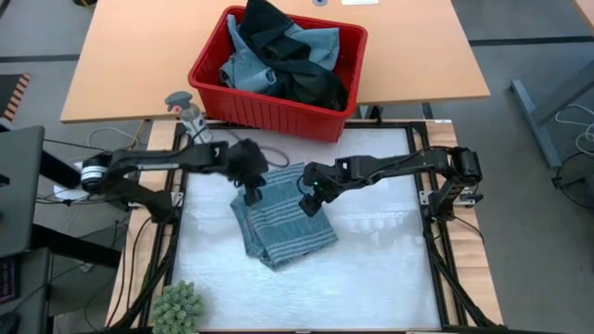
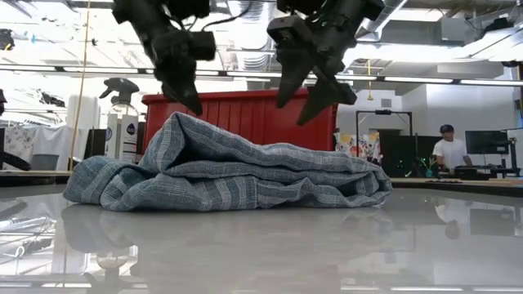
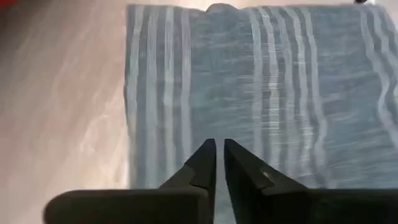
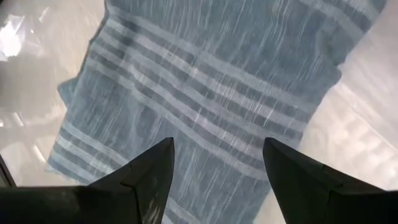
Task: Fold Laundry from Bin
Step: Fold the light blue shirt
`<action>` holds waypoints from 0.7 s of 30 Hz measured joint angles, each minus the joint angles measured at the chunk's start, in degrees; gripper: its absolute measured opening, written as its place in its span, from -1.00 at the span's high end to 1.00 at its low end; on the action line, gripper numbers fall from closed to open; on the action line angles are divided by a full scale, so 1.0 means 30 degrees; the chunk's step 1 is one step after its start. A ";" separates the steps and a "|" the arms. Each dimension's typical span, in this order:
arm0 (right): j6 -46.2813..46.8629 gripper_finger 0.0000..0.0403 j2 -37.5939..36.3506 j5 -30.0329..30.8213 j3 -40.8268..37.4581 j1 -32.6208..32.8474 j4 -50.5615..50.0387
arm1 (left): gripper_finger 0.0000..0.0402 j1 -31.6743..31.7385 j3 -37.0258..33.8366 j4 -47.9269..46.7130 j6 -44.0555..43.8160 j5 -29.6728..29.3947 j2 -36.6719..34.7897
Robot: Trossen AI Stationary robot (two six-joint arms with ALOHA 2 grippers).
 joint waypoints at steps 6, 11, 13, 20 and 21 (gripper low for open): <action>0.1067 -0.35 -0.0007 -0.0197 0.0007 0.0506 -0.1377 | 0.40 0.2759 0.2491 -0.2080 0.4722 0.2545 0.2204; 0.2783 -0.35 -0.0220 0.0418 0.0007 0.2479 -0.4232 | -0.05 0.4173 0.3218 -0.2537 0.6080 0.2460 0.4456; 0.3766 -0.35 -0.0471 0.1101 0.0011 0.3532 -0.5124 | -0.17 0.4622 0.3241 -0.3074 0.6022 0.4105 0.5629; 0.7598 -0.35 -0.0940 0.1844 0.0036 0.5894 -0.5718 | -0.28 0.4836 0.3248 -0.3106 0.6899 0.2214 0.7943; 0.8028 -0.35 -0.0940 0.1902 0.0036 0.6110 -0.5660 | -0.28 0.4853 0.3248 -0.2913 0.7023 0.2340 0.7965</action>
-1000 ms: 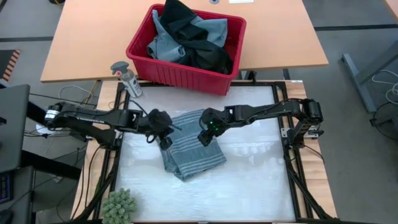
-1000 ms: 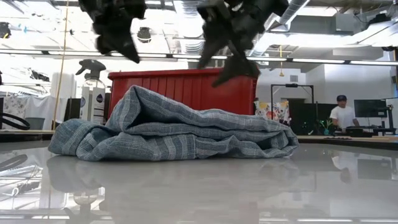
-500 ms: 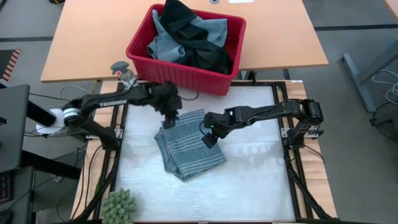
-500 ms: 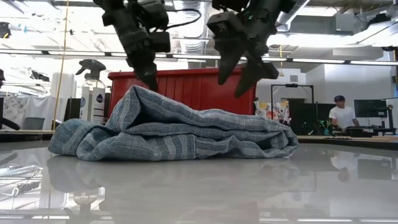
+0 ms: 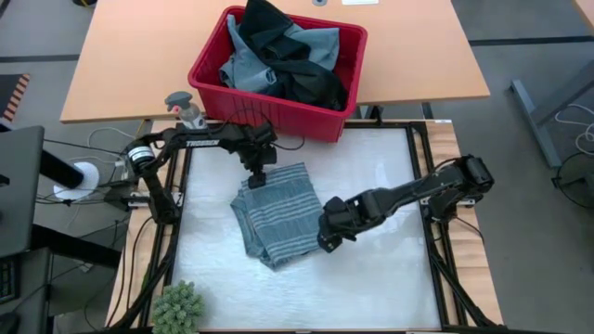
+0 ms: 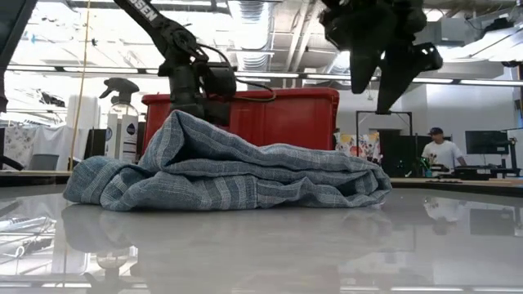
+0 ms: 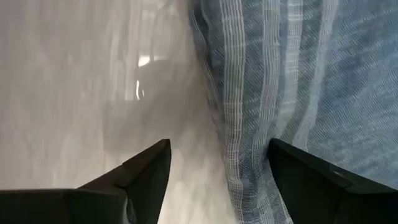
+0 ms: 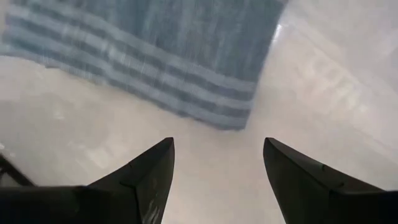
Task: Fold Laundry from Bin
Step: Fold the light blue shirt
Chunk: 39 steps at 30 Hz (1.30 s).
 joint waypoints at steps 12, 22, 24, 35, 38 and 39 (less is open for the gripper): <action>0.3657 -0.35 0.0015 0.0539 0.0000 0.2142 -0.0530 | -0.28 -0.1530 -0.1874 0.2805 -0.1561 0.1177 0.0004; 0.7289 -0.34 -0.0442 0.1060 -0.0029 0.3986 -0.0845 | -0.10 -0.4555 -0.3402 0.6658 -0.7202 0.0663 -0.0054; 0.8024 -0.32 -0.0908 0.1702 -0.0029 0.4456 -0.0855 | -0.01 -0.5386 -0.3551 0.7983 -0.8611 0.0644 -0.0019; 0.8557 -0.24 -0.2958 0.4547 -0.0029 0.5556 -0.0804 | 0.12 -0.8137 -0.1490 1.2670 -1.2675 0.0733 0.1630; 0.8451 -0.19 -0.2958 0.4605 -0.0029 0.5544 -0.0763 | 0.19 -0.8619 0.0235 1.2570 -1.2956 0.1631 0.3606; 0.8456 -0.17 -0.2958 0.4626 -0.0029 0.5546 -0.0693 | 0.21 -0.8796 0.1032 1.2016 -1.2956 0.1847 0.4330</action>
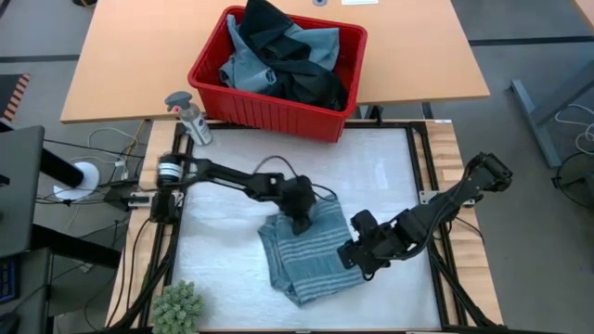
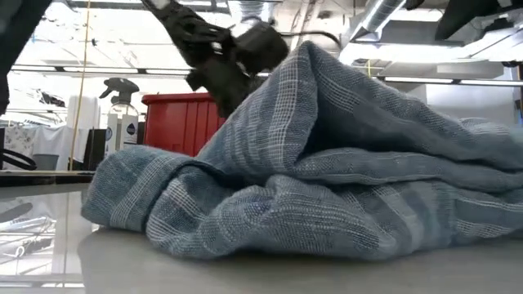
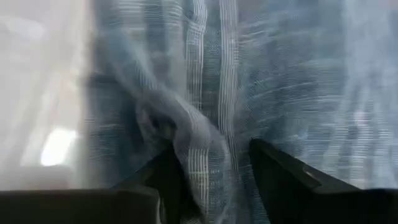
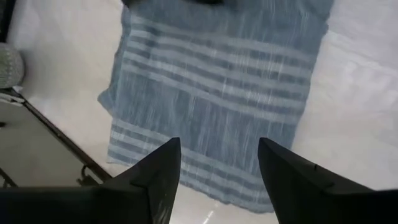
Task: Fold Laundry from Bin
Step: Fold the light blue shirt
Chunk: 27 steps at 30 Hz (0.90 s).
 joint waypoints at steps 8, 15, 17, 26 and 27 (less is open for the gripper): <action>-0.0068 -0.07 0.0000 0.0884 0.0000 0.0058 0.0077 | 0.33 0.0100 0.6780 -0.5580 0.3434 -0.1306 0.2319; -0.0046 -0.04 -0.0036 0.1780 0.0148 0.1117 0.0357 | 0.33 0.1063 1.0934 -1.0569 0.8301 -0.4498 0.1242; 0.0343 -0.04 -0.0036 0.1896 0.0204 0.1552 0.0601 | 0.33 0.1440 1.2201 -1.2999 0.8654 -0.4209 0.1198; 0.3313 0.11 -0.0036 0.2975 0.0197 0.4991 0.0041 | 0.43 0.1307 1.2443 -1.9984 0.8883 0.3977 0.0392; 0.3884 0.15 -0.0036 0.3333 0.0197 0.5392 -0.0070 | 0.48 0.0970 1.2097 -1.9836 0.8939 0.3895 0.0347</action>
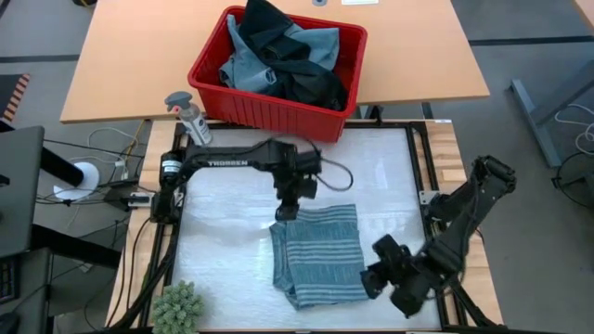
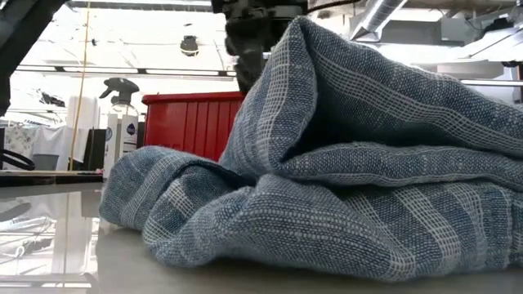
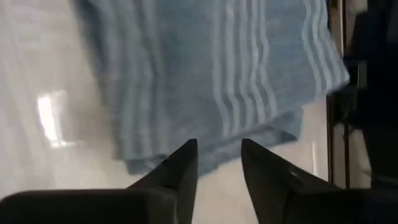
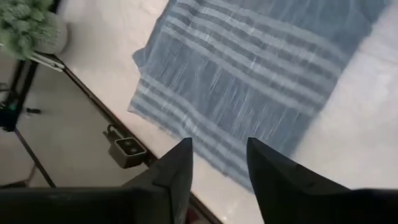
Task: Fold Laundry from Bin
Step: Fold the light blue shirt
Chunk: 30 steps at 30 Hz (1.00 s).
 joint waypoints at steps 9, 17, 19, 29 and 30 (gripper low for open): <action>0.3645 0.71 0.0044 0.1520 -0.0007 0.2644 -0.0807 | 0.98 -0.4832 -0.1929 0.6177 0.0175 -0.4090 -0.0018; 0.3615 0.89 0.0051 0.1629 -0.0007 0.2911 -0.1060 | 1.00 -0.5055 -0.4212 0.9925 -0.2635 -0.5405 -0.0018; 0.3595 0.81 0.0051 0.1609 -0.0007 0.2911 -0.1101 | 1.00 -0.5039 -0.4770 1.0262 -0.3003 -0.6028 -0.0004; 0.3212 0.86 0.0066 0.1548 -0.0029 0.2890 -0.1666 | 1.00 -0.5765 -0.5379 1.3033 -0.5723 -0.7440 0.1810; 0.3200 0.88 0.0073 0.1539 -0.0039 0.2890 -0.1649 | 1.00 -0.5771 -0.5416 1.2938 -0.6035 -0.7444 0.2098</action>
